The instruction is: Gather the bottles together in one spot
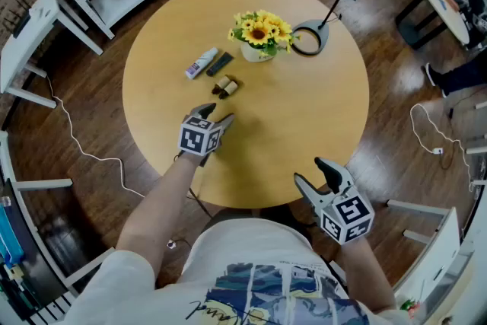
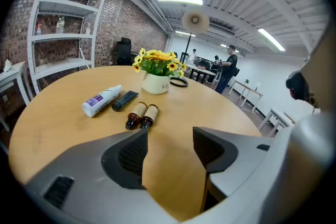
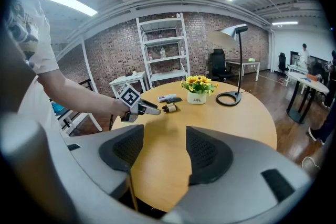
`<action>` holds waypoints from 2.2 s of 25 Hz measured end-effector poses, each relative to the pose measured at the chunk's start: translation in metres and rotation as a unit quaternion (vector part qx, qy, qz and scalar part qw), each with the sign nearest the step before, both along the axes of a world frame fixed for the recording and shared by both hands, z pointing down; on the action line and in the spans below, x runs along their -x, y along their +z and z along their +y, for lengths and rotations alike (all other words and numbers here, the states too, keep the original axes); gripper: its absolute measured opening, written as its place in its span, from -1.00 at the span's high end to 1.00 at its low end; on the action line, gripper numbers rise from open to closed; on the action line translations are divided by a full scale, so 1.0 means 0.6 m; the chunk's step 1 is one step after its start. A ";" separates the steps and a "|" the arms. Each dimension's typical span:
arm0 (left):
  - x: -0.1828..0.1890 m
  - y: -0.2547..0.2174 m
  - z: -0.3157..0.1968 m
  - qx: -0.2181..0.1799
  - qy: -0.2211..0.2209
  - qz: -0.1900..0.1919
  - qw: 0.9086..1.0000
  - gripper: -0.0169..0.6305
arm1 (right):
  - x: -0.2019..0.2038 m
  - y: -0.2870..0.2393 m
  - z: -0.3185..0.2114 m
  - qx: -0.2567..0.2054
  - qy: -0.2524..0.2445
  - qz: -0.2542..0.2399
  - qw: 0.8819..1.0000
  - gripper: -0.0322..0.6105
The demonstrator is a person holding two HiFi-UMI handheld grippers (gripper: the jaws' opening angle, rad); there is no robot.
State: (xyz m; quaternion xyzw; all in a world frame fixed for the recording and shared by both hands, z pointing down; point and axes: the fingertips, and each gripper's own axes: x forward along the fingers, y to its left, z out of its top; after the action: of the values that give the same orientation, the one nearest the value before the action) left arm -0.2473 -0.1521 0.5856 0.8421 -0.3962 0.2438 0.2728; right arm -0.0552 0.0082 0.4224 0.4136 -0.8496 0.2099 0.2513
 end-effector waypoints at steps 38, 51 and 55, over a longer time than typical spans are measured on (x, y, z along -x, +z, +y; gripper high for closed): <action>-0.080 -0.008 -0.095 -0.091 0.237 -0.274 0.928 0.64 | -0.041 0.045 -0.046 0.019 0.007 -0.032 0.999 0.05; -0.272 -0.039 -0.163 -0.133 0.412 -0.485 0.760 0.64 | -0.201 0.039 -0.061 0.010 -0.038 -0.054 0.998 0.05; -0.298 -0.005 -0.178 -0.133 0.482 -0.583 0.641 0.64 | -0.260 0.046 -0.066 0.010 -0.036 -0.071 0.997 0.05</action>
State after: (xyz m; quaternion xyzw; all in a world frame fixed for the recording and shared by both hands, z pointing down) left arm -0.0682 -0.2590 0.5825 0.6246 -0.0396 0.7257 -0.2858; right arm 0.1007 -0.0314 0.4497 0.3642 -0.8775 0.2379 0.2017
